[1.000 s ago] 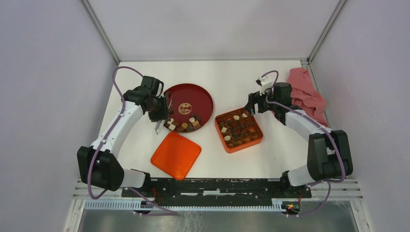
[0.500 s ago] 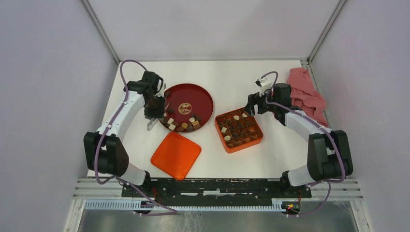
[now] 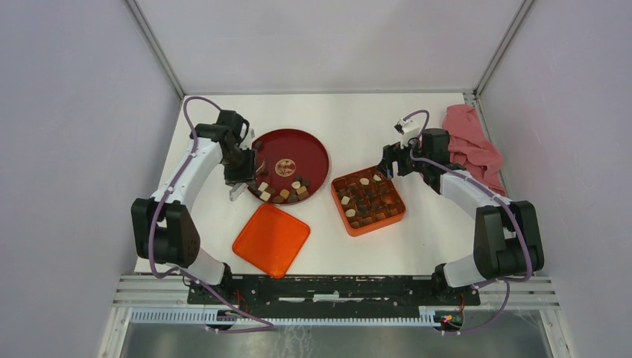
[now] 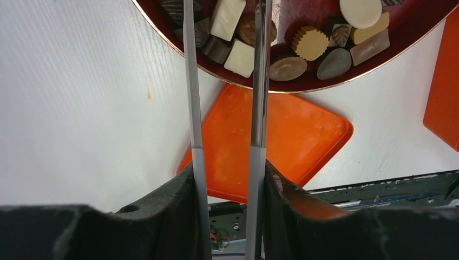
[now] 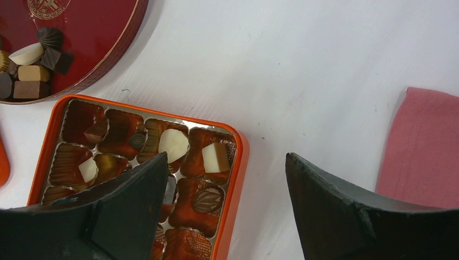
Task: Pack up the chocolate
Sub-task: Pick up the fake chocolate from the plate.
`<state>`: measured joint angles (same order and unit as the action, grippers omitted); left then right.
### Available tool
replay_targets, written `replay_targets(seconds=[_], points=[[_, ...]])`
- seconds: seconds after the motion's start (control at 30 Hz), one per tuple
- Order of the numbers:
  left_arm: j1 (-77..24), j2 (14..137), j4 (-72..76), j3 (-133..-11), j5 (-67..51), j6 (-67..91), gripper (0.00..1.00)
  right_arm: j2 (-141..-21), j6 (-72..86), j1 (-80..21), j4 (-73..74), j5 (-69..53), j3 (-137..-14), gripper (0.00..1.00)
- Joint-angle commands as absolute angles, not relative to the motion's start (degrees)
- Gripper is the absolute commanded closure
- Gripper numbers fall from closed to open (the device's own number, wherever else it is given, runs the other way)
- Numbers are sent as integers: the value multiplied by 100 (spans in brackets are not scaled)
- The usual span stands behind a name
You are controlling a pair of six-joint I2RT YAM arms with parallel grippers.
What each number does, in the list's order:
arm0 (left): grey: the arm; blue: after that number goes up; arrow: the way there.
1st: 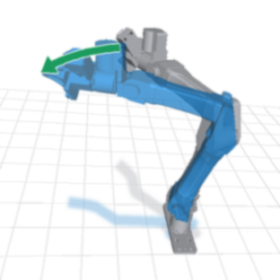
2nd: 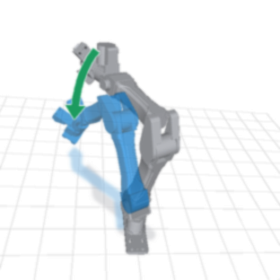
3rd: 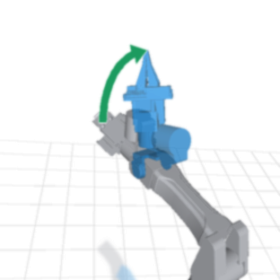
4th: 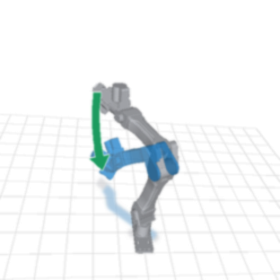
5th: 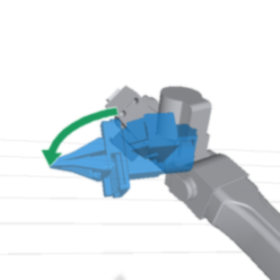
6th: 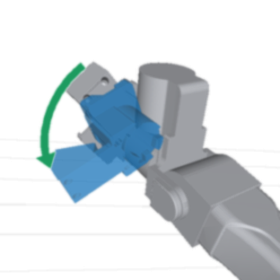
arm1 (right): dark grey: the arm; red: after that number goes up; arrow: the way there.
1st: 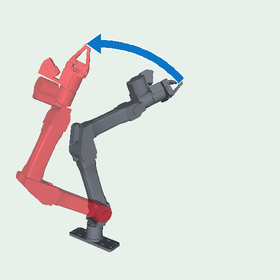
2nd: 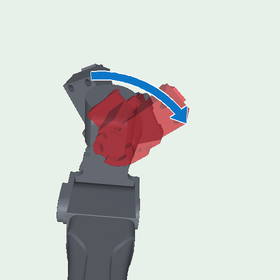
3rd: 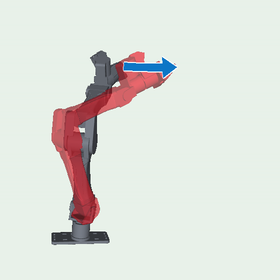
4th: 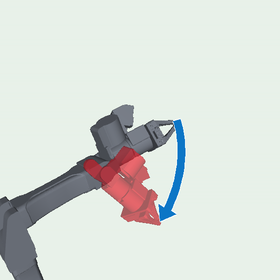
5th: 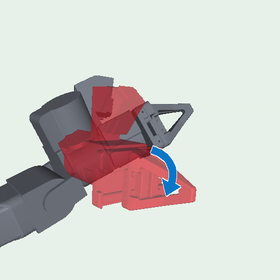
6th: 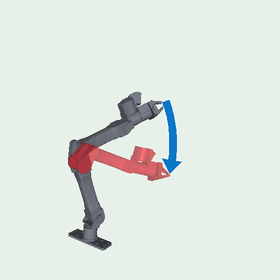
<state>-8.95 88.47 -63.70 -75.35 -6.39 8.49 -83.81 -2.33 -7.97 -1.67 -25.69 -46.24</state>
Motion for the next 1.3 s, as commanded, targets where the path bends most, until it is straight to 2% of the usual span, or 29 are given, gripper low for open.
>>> replay_targets(seconds=[0.0,0.9,1.27], points=[[-875,8683,-6269,-7495,-846,1282,53,-8393,-179,-771,-316,-2690,-4676,15],[-870,9051,-6244,-7260,-888,1424,53,-8423,-128,-749,-344,-2717,-4693,15],[-878,9501,-6176,-7650,-859,1317,54,-8404,-123,-752,-345,-2716,-4693,15]])
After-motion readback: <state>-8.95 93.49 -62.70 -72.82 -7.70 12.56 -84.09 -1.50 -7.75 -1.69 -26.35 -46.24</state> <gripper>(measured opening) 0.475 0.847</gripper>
